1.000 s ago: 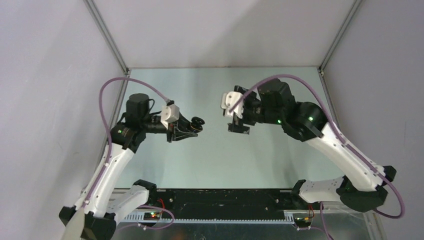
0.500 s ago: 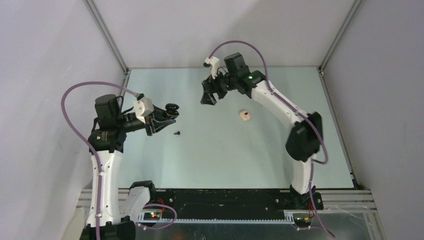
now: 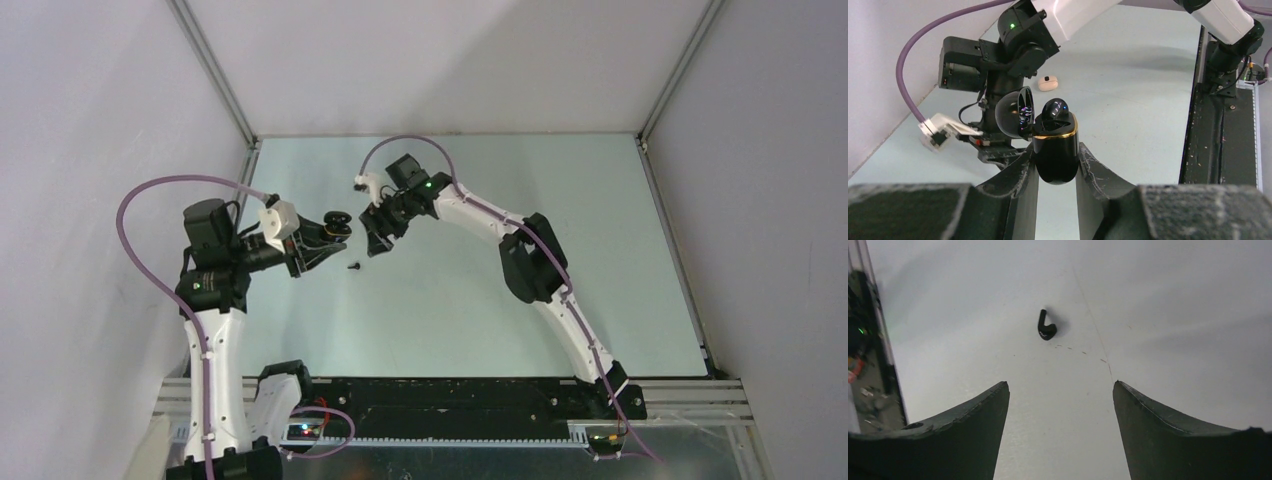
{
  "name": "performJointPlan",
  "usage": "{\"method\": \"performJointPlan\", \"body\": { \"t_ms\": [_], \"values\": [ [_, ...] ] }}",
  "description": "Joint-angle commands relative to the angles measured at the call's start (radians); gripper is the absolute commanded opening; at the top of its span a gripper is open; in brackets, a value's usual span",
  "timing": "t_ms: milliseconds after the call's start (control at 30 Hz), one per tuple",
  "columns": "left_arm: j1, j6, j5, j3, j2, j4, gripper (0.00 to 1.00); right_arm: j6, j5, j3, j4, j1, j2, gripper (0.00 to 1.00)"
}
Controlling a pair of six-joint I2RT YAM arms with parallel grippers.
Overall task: Insert the wireless bluetooth earbuds into the charging case
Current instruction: Pick up the left earbud from the center of the board.
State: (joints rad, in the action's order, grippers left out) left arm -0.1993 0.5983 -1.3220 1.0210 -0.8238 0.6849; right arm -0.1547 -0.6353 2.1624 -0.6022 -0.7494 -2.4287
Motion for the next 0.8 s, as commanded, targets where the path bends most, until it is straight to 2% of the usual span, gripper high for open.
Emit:
{"method": "performJointPlan", "body": {
  "t_ms": [0,167,333,767],
  "values": [
    [-0.017,0.000,-0.038,-0.004,0.019,-0.012,0.00,-0.329,-0.023,0.061,-0.021,-0.038,0.012,0.80],
    [-0.023,0.002,-0.039,-0.005,0.020,-0.006,0.00,-0.537,0.030,0.105,-0.100,-0.084,-0.035,0.87],
    [-0.025,0.002,-0.040,-0.009,0.020,-0.007,0.00,-0.737,0.074,0.122,-0.130,-0.121,-0.069,0.88],
    [-0.026,0.003,-0.039,-0.013,0.016,-0.008,0.00,-0.971,0.041,0.213,-0.191,-0.153,-0.160,0.88]
  ]
}}
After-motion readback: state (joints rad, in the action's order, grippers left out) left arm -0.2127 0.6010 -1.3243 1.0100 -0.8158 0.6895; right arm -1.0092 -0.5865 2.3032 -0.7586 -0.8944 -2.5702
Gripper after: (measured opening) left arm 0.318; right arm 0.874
